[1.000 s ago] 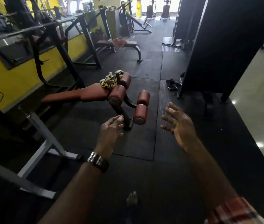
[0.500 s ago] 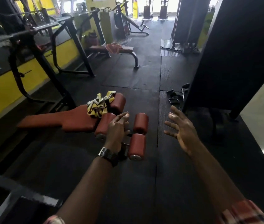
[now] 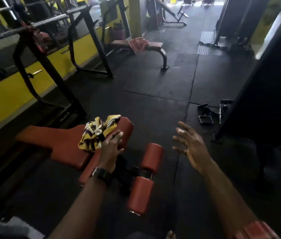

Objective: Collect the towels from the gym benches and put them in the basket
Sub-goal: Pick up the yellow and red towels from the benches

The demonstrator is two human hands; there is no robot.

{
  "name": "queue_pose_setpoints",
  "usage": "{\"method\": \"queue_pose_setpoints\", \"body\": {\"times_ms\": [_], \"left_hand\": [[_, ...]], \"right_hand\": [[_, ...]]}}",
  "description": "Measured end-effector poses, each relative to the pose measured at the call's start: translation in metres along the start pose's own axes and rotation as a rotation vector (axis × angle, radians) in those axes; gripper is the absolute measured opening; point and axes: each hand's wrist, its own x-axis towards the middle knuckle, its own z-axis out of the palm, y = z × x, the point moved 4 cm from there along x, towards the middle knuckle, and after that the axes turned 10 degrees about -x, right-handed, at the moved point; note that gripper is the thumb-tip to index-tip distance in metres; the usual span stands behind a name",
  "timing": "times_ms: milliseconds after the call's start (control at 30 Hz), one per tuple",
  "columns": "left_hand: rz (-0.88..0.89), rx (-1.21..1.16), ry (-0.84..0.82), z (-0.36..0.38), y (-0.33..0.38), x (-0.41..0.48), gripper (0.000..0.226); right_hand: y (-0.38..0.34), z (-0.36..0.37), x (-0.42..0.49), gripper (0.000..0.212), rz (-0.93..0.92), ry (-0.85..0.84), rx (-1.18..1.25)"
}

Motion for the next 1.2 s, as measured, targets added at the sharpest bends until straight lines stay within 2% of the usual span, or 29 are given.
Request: {"method": "queue_pose_setpoints", "body": {"times_ms": [200, 333, 567, 667, 733, 800, 933, 1033, 1067, 1133, 1200], "left_hand": [[-0.015, -0.019, 0.158, 0.051, -0.004, 0.091, 0.030], [-0.003, -0.025, 0.243, 0.080, -0.009, 0.169, 0.026], [-0.081, -0.027, 0.567, 0.056, -0.045, 0.306, 0.043], [-0.244, -0.079, 0.641, 0.046, -0.063, 0.354, 0.051], [-0.389, -0.182, 0.726, 0.042, -0.074, 0.363, 0.056], [-0.416, -0.272, 0.816, 0.041, -0.080, 0.376, 0.056], [-0.326, -0.345, 0.876, 0.056, -0.073, 0.397, 0.040], [-0.258, -0.636, 0.745, 0.096, -0.059, 0.415, 0.007], [-0.223, -0.621, 0.744, 0.110, -0.054, 0.422, 0.009], [-0.088, -0.331, 0.830, 0.141, -0.029, 0.435, 0.016], [0.044, -0.224, 0.875, 0.186, 0.007, 0.446, 0.016]], "right_hand": [[-0.004, 0.013, 0.128, 0.038, 0.077, -0.136, -0.027], [-0.005, 0.031, 0.214, 0.037, 0.110, -0.229, -0.095], [0.004, 0.060, 0.357, 0.032, 0.253, -0.479, -0.254], [0.006, 0.079, 0.413, 0.045, 0.300, -0.567, -0.284], [0.010, 0.086, 0.432, 0.044, 0.329, -0.594, -0.271], [0.018, 0.092, 0.456, 0.043, 0.375, -0.635, -0.268], [0.024, 0.100, 0.501, 0.033, 0.445, -0.716, -0.286], [0.012, 0.103, 0.543, 0.030, 0.433, -0.770, -0.270], [0.005, 0.101, 0.557, 0.030, 0.419, -0.791, -0.265], [-0.013, 0.093, 0.589, 0.030, 0.401, -0.819, -0.270], [-0.033, 0.083, 0.622, 0.031, 0.379, -0.835, -0.267]]}}
